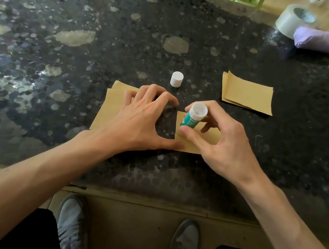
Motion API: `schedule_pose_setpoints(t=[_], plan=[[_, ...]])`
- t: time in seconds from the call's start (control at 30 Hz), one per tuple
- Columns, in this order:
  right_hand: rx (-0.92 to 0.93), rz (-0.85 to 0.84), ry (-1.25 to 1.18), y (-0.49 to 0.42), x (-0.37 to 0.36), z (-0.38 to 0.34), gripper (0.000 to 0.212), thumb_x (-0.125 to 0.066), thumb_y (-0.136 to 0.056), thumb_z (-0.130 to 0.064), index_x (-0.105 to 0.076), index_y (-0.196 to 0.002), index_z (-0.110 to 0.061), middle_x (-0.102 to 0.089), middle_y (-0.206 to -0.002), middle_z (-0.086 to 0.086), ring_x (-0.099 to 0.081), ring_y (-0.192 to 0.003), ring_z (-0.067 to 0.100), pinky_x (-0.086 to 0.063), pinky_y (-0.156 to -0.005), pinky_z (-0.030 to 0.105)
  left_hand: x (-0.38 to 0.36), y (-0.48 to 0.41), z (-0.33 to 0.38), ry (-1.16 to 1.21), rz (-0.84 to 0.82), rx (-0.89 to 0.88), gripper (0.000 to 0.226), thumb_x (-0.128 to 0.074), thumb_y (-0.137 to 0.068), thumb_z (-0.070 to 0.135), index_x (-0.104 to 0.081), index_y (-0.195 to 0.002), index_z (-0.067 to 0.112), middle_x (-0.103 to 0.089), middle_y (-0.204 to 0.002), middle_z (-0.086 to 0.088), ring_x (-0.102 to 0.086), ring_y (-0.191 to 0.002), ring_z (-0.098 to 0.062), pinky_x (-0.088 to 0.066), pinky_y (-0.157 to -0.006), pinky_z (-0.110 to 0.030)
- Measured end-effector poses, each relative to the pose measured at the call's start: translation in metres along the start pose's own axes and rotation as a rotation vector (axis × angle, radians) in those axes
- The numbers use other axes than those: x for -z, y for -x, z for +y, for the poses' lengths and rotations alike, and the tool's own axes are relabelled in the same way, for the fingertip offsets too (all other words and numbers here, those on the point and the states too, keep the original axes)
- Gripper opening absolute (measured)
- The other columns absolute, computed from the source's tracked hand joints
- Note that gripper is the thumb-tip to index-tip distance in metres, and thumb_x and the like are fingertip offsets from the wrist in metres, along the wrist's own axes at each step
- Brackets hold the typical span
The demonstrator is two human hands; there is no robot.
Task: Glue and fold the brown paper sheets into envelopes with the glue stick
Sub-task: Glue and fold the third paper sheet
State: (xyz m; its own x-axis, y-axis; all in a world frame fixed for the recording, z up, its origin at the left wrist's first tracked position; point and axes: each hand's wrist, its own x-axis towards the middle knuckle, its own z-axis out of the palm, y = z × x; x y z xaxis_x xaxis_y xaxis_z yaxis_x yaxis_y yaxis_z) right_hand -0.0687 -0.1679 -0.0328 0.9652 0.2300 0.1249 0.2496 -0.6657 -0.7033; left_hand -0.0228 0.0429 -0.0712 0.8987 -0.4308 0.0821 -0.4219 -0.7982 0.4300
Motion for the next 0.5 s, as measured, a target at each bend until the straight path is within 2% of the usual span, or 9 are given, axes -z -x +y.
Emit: schedule_pose_setpoints(t=[0.17, 0.23, 0.33, 0.4, 0.5], plan=[[0.004, -0.006, 0.051, -0.0023, -0.0029, 0.0036, 0.035, -0.071, -0.098, -0.028, -0.058, -0.129, -0.035, -0.064, -0.116, -0.024, -0.057, -0.110, -0.014, -0.045, -0.093, 0.005, 0.0020, -0.0007, 0.0004, -0.011, -0.020, -0.001, 0.091, -0.065, -0.064, 0.088, -0.045, -0.138, 0.038, -0.037, -0.135, 0.011, -0.032, -0.133, -0.011, -0.020, -0.102, -0.032], [0.010, -0.007, 0.055, -0.0025, -0.0046, 0.0040, 0.035, -0.070, -0.099, -0.020, -0.057, -0.130, -0.033, -0.061, -0.113, -0.030, -0.054, -0.108, -0.020, -0.044, -0.095, 0.004, 0.0022, -0.0006, 0.0000, -0.015, -0.018, -0.003, 0.093, -0.061, -0.062, 0.090, -0.045, -0.137, 0.038, -0.037, -0.134, 0.011, -0.032, -0.132, -0.011, -0.020, -0.101, -0.032], [0.013, -0.011, 0.056, -0.0029, -0.0059, 0.0044, 0.035, -0.068, -0.100, -0.012, -0.058, -0.128, -0.030, -0.059, -0.109, -0.036, -0.055, -0.107, -0.022, -0.043, -0.095, 0.003, 0.0017, -0.0006, -0.0001, -0.011, -0.023, -0.001, 0.092, -0.059, -0.062, 0.090, -0.045, -0.137, 0.038, -0.038, -0.134, 0.010, -0.033, -0.133, -0.012, -0.021, -0.102, -0.033], [0.018, -0.003, 0.070, -0.0035, -0.0067, 0.0029, 0.034, -0.069, -0.099, -0.014, -0.059, -0.128, -0.029, -0.062, -0.109, -0.033, -0.059, -0.107, -0.017, -0.045, -0.094, 0.006, 0.0019, -0.0006, -0.0001, -0.014, -0.026, -0.001, 0.093, -0.057, -0.062, 0.092, -0.045, -0.137, 0.038, -0.038, -0.134, 0.011, -0.033, -0.133, -0.012, -0.021, -0.102, -0.032], [0.010, 0.044, 0.083, -0.0028, -0.0066, -0.0007, 0.032, -0.073, -0.096, -0.028, -0.061, -0.126, -0.026, -0.071, -0.113, -0.016, -0.067, -0.107, 0.003, -0.051, -0.093, 0.017, 0.0026, -0.0008, 0.0004, -0.010, -0.035, 0.002, 0.095, -0.055, -0.061, 0.093, -0.044, -0.138, 0.038, -0.038, -0.135, 0.010, -0.032, -0.133, -0.012, -0.019, -0.101, -0.032]])
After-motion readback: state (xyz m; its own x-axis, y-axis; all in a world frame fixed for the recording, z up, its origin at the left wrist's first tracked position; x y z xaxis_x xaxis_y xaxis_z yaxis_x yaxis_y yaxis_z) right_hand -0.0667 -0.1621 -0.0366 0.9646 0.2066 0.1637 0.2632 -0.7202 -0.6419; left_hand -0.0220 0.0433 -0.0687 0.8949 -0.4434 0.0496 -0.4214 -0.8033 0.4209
